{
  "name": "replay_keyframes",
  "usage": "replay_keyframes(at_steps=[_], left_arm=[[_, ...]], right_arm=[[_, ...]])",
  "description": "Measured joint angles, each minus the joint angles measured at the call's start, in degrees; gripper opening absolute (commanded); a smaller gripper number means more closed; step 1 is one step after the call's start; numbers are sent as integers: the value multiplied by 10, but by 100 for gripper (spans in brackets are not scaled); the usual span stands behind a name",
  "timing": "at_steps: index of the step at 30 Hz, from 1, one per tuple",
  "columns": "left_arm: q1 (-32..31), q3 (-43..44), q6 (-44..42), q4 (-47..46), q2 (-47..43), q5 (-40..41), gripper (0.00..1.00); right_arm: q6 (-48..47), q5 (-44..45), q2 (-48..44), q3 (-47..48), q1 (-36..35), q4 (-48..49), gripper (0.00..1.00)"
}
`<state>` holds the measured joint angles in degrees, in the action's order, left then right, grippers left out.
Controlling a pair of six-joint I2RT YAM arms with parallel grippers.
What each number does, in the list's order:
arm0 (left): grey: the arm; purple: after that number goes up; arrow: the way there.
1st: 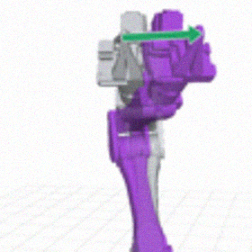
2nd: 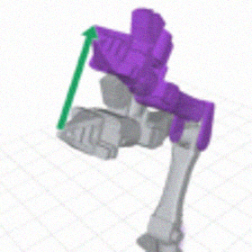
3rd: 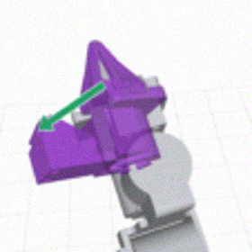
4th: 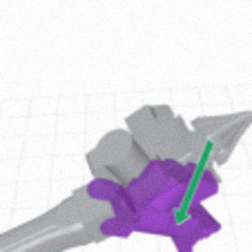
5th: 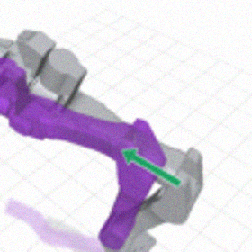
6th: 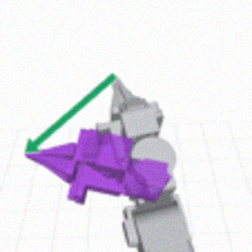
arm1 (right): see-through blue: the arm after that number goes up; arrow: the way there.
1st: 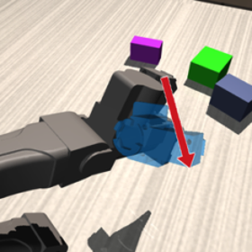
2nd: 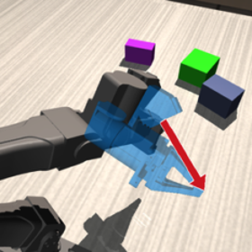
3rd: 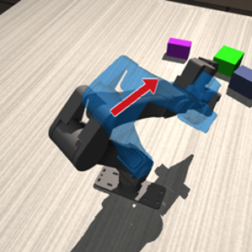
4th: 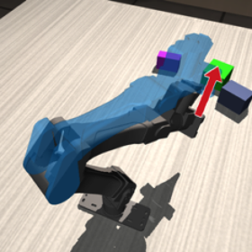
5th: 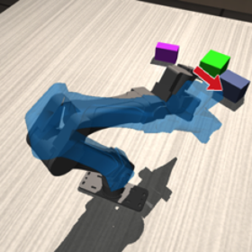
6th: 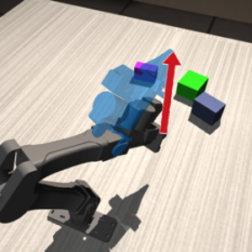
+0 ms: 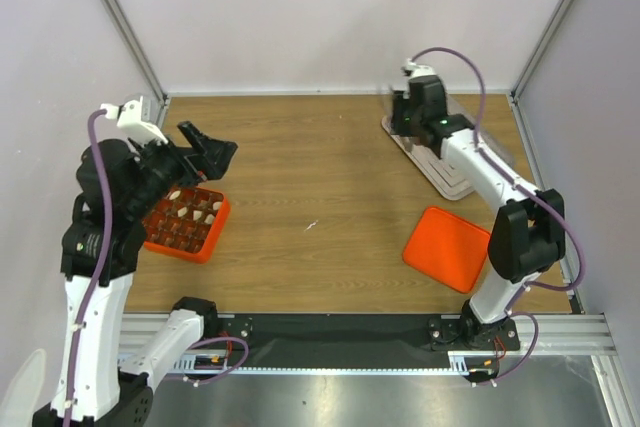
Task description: Pack the chocolate
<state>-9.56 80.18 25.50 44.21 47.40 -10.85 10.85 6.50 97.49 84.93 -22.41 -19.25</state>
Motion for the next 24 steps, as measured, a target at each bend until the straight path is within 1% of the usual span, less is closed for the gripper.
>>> replay_keyframes(at_steps=[2, 5, 9, 17, 24], left_arm=[[0, -7, 0, 0, 12, 0, 100], [0, -8, 0, -5, 29, 2, 100], [0, -8, 0, -13, 48, 2, 100], [0, -8, 0, -20, 52, 2, 100], [0, -14, -1, -30, 62, 3, 100]], right_arm=[[-5, 0, 2, -4, 45, -20, 44], [-10, -4, 10, -3, 92, -35, 46], [-10, -16, 40, 7, 131, -40, 47], [-10, -23, 73, 7, 144, -52, 49], [-12, -1, 87, 7, 143, -53, 49]])
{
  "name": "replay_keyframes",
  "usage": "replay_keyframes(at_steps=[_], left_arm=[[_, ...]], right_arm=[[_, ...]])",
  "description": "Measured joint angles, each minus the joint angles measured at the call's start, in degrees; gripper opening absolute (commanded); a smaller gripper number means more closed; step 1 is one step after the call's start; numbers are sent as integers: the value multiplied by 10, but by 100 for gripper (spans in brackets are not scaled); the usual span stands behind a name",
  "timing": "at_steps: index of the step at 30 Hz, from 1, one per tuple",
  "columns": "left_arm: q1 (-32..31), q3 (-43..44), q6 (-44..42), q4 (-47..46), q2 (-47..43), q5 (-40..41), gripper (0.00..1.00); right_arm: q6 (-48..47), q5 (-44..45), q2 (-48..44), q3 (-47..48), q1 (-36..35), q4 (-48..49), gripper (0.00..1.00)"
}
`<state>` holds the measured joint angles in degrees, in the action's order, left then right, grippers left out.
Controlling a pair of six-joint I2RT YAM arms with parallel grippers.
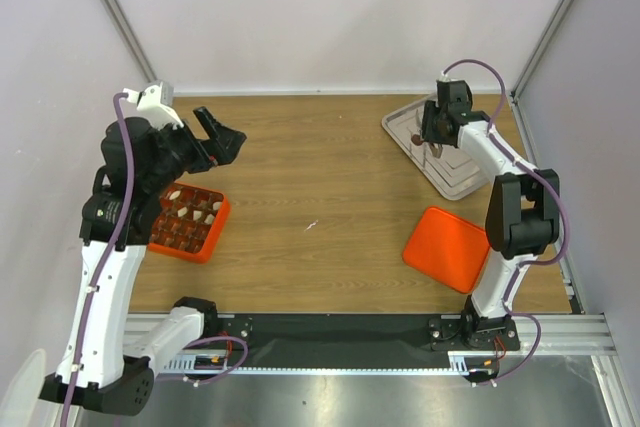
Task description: Pack the chocolate
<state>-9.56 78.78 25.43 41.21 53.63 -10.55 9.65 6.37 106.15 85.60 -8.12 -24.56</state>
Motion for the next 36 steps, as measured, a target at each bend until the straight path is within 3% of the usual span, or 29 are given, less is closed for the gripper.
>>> replay_keyframes(at_steps=[36], left_arm=[[0, -12, 1, -13, 5, 3, 100]], right_arm=[[9, 32, 32, -13, 20, -5, 47]])
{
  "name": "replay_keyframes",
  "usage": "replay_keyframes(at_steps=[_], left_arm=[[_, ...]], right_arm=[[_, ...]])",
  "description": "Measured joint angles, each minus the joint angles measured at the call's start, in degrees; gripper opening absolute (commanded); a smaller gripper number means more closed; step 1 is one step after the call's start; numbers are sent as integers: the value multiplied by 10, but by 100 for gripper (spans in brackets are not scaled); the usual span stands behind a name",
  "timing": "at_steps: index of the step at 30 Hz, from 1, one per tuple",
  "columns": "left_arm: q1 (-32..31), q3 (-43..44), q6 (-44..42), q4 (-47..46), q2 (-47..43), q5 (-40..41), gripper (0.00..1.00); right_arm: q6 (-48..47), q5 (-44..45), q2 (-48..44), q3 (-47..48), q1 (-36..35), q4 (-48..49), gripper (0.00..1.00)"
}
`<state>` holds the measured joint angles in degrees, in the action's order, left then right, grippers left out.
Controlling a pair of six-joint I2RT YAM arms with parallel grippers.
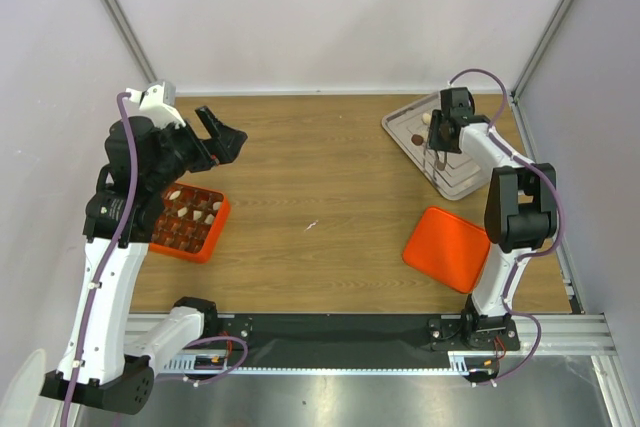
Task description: Pack the chocolate
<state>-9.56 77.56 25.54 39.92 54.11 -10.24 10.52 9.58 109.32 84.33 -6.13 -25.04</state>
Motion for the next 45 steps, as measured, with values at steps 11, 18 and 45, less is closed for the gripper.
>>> replay_keyframes(at_steps=[11, 18, 45], left_arm=[[0, 0, 0, 0, 0, 0, 100], [0, 0, 1, 0, 0, 0, 100], [0, 0, 0, -17, 24, 9, 100]], right_arm=[[-3, 0, 0, -6, 9, 5, 45], [-17, -17, 12, -3, 18, 21, 45], [-47, -53, 119, 104, 21, 35, 42]])
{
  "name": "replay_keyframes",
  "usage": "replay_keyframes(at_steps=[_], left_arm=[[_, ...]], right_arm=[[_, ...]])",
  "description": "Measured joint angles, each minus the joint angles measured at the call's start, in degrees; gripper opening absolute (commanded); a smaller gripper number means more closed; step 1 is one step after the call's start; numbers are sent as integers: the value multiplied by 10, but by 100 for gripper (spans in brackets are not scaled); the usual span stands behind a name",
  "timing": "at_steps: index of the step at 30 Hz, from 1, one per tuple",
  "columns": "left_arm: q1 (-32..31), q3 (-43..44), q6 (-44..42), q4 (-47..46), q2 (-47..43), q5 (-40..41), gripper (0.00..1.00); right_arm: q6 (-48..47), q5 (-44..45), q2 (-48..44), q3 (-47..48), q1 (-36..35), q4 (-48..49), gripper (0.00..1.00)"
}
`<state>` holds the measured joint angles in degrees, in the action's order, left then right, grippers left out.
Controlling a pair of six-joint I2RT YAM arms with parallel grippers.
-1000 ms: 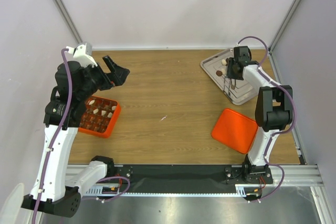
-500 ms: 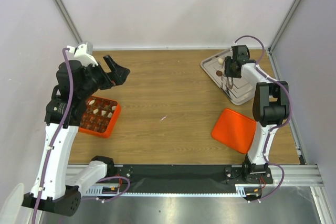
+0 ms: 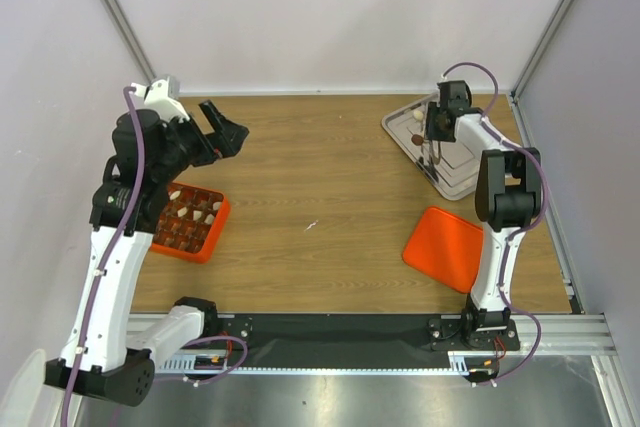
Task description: Pack the chocolate
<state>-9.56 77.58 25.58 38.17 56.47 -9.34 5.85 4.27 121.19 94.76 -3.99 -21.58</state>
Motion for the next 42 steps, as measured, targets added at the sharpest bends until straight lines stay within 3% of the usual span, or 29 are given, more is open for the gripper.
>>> replay_keyframes(at_steps=[4, 13, 21, 26, 29, 32, 37, 42], left_arm=[[0, 0, 0, -1, 5, 1, 100], [0, 26, -1, 9, 16, 2, 100], [0, 112, -6, 48, 14, 27, 100], [0, 147, -17, 92, 0, 74, 100], [0, 151, -22, 117, -13, 108, 100], [0, 151, -23, 136, -24, 131, 100], [0, 151, -28, 151, -32, 163, 100], [0, 150, -33, 152, -35, 183, 100]], right_arm=[[1, 0, 5, 5, 0, -1, 33], [1, 9, -15, 9, 0, -34, 26], [42, -20, -192, -40, -24, -62, 25], [88, -53, -296, -92, -178, -23, 25], [109, -88, -280, -99, -326, 28, 27], [114, -124, -238, -98, -427, 57, 28], [96, -160, -153, -70, -525, 56, 28], [89, -191, -123, -61, -549, 56, 27]])
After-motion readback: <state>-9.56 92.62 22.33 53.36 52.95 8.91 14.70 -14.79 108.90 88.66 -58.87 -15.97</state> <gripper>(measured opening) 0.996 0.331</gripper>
